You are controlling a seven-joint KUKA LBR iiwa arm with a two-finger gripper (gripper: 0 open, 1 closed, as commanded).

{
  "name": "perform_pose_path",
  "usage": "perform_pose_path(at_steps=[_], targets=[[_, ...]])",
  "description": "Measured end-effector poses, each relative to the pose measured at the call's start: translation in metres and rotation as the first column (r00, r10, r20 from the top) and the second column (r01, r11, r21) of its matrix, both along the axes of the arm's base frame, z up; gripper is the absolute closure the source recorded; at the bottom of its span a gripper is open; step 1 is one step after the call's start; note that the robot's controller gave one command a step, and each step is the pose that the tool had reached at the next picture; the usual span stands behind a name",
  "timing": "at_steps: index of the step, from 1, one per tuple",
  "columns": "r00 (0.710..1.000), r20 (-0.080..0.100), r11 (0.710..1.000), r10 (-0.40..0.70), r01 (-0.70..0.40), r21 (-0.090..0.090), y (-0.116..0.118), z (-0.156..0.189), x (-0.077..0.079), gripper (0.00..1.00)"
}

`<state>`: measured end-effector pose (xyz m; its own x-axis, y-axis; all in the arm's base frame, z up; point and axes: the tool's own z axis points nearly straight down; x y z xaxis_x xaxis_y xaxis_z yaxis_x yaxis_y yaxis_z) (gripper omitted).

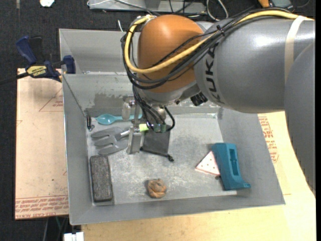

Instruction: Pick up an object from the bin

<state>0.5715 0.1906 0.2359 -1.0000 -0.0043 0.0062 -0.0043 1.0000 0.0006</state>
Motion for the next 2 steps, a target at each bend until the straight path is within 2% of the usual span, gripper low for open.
perform_pose_path(at_steps=[1,2], targets=[[1.0,0.007,1.0,-0.003,0.003,0.001,-0.001,0.004,0.002,0.0],[0.993,0.011,0.993,-0.117,0.117,0.004,-0.021,-0.046,0.028,0.0]])
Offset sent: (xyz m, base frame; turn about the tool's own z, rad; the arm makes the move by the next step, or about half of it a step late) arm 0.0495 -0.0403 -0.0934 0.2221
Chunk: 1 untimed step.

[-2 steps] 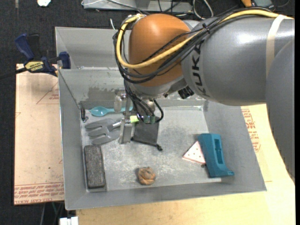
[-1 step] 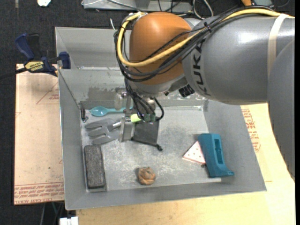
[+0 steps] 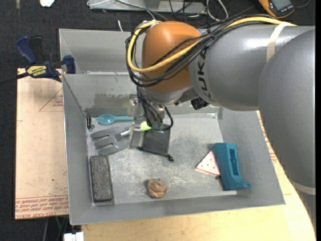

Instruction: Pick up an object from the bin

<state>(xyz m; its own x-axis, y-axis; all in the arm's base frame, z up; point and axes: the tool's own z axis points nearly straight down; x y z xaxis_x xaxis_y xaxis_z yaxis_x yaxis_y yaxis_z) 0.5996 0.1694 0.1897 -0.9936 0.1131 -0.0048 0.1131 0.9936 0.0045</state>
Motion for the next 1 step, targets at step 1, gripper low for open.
perform_pose_path(at_steps=[1], targets=[[0.995,0.003,0.995,0.1,-0.1,0.0,-0.0419,-0.0564,0.0072,0.0]])
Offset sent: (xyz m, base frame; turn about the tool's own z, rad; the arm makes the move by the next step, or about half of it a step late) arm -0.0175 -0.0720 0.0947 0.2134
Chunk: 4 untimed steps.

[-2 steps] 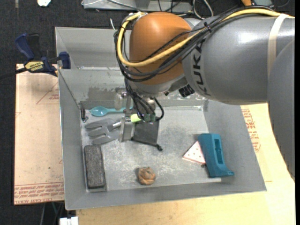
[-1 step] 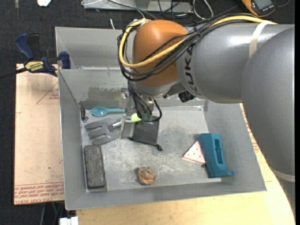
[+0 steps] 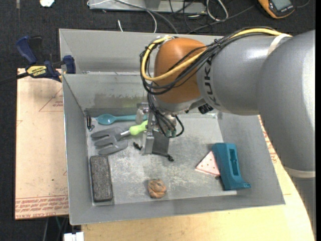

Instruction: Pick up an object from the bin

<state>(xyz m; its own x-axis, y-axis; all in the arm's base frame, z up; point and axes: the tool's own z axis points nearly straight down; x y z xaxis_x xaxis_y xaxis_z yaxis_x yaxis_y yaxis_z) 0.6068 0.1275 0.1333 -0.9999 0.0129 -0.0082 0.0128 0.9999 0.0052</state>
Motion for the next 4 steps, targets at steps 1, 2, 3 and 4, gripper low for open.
perform_pose_path(at_steps=[1,2,3,4], targets=[[0.997,-0.012,0.997,-0.082,0.082,-0.002,-0.014,0.032,-0.011,0.0],[0.999,0.007,0.999,-0.051,0.051,0.001,-0.039,0.01,0.001,0.0],[0.987,-0.005,0.987,-0.163,0.163,0.002,-0.048,0.05,-0.011,0.0],[0.996,0.0,0.996,-0.085,0.085,0.001,-0.066,0.007,-0.018,0.0]])
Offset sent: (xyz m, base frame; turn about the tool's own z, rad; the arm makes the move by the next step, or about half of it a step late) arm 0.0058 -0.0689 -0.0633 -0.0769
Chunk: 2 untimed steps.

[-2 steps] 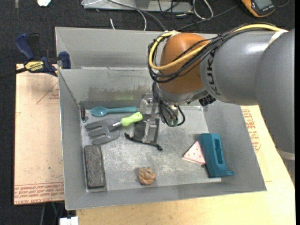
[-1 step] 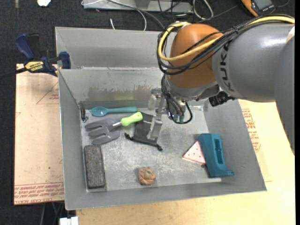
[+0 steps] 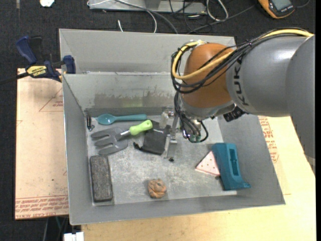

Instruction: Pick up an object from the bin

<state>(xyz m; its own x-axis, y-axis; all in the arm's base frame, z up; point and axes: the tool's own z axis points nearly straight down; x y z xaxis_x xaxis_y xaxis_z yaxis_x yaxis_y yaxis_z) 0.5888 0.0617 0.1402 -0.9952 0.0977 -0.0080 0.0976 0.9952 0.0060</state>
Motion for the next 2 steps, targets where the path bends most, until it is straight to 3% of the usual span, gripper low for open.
perform_pose_path(at_steps=[1,2], targets=[[0.998,-0.004,0.998,0.065,-0.065,0.0,0.002,0.008,-0.01,0.0],[0.996,0.004,0.996,-0.088,0.088,0.001,-0.002,-0.017,0.011,0.0]])
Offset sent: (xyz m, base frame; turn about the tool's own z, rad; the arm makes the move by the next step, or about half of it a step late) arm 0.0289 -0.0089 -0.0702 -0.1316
